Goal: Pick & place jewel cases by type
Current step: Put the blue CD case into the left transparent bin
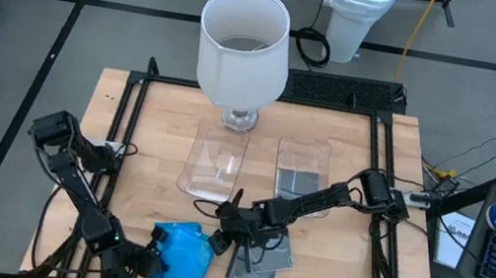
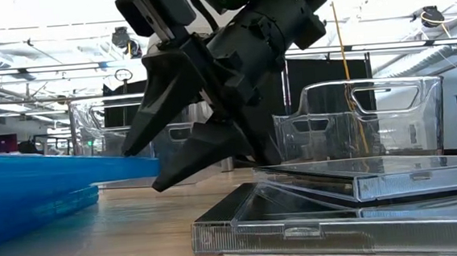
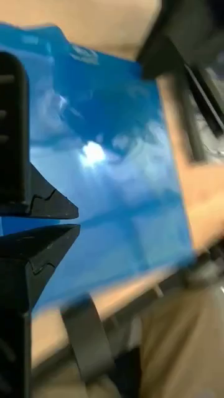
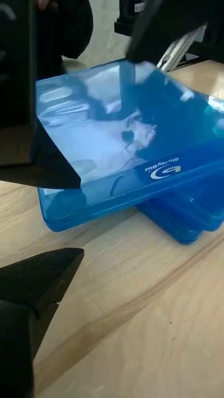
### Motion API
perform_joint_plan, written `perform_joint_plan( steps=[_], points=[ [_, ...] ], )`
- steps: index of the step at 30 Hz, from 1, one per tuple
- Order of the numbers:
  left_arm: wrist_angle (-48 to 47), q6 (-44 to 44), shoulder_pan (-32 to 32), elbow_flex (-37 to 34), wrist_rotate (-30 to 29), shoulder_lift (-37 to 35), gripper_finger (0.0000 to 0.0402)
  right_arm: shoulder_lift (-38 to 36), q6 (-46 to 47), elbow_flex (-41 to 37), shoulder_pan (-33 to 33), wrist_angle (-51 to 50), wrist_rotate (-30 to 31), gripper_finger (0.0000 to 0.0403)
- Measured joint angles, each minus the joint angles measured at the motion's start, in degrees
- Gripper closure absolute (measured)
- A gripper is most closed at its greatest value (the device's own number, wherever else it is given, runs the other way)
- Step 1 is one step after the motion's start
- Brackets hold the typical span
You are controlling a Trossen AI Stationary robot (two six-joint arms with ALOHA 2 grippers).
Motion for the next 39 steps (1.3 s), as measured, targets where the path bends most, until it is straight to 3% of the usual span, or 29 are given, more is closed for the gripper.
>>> perform_joint_plan(
  steps=[6,17,24,33,39],
  points=[
    [-1.92,-4.52,-1.94,0.90,-1.38,0.64,0.0367,0.00,-0.53,0.00,0.00,0.11,-0.04,0.0247],
    [0.30,-10.57,-0.49,1.14,-3.78,9.54,0.0367,0.02,-1.21,0.00,-0.02,1.86,-2.33,0.0247],
    [0.16,-11.66,-0.12,1.12,-3.80,10.22,0.0367,0.07,-1.18,-0.04,0.27,1.91,-7.30,0.0248],
    [0.23,-11.87,0.20,0.60,-4.06,10.27,0.0367,0.11,-3.97,-0.08,0.57,2.78,-8.14,0.0249],
    [0.18,-11.42,0.71,0.57,-3.97,10.27,0.0367,0.11,-5.57,-0.13,0.57,4.29,-9.18,0.0282]
  ],
)
